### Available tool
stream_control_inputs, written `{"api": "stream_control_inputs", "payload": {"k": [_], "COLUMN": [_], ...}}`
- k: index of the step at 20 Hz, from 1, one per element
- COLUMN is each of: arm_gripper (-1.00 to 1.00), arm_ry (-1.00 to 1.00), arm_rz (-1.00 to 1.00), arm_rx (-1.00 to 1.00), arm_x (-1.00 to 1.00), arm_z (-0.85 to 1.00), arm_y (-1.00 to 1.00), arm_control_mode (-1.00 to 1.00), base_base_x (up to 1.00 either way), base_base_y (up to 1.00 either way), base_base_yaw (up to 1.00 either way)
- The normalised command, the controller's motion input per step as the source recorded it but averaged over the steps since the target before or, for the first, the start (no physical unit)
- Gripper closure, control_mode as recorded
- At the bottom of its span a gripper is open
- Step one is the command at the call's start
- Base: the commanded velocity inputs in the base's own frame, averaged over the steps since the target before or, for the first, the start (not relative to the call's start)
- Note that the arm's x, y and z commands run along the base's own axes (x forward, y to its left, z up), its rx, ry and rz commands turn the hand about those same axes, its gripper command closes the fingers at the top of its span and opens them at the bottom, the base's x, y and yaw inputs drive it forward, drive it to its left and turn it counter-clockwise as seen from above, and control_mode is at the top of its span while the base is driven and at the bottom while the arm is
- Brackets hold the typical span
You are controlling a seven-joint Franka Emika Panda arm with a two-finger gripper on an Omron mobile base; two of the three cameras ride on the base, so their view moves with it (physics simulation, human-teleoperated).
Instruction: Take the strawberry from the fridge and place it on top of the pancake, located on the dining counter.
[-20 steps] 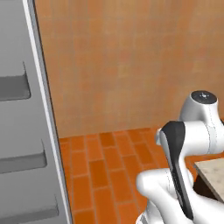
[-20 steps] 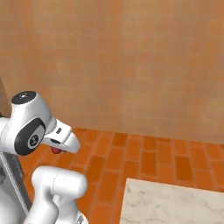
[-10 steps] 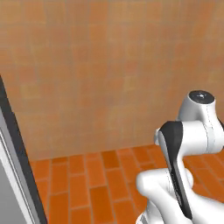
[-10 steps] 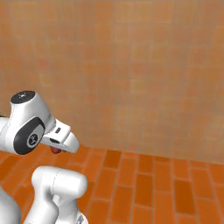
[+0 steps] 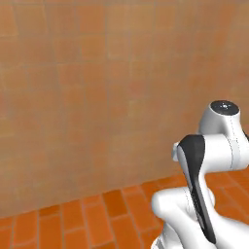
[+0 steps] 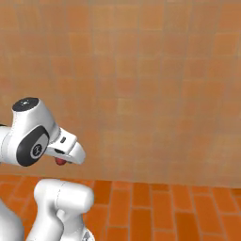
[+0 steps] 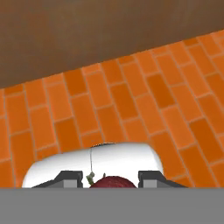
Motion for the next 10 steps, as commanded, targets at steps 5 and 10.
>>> {"api": "stream_control_inputs", "payload": {"k": [5,10], "arm_gripper": [1.0,1.0], "arm_ry": [0.0,0.0], "arm_rz": [0.0,0.0], "arm_rx": [0.0,0.0], "arm_x": [0.0,0.0], "arm_z": [0.0,0.0], "arm_y": [0.0,0.0], "arm_control_mode": [1.0,1.0], "base_base_x": [0.78,0.24], "base_base_y": [-0.22,-0.19], "base_base_yaw": [-0.64,-0.85]}}
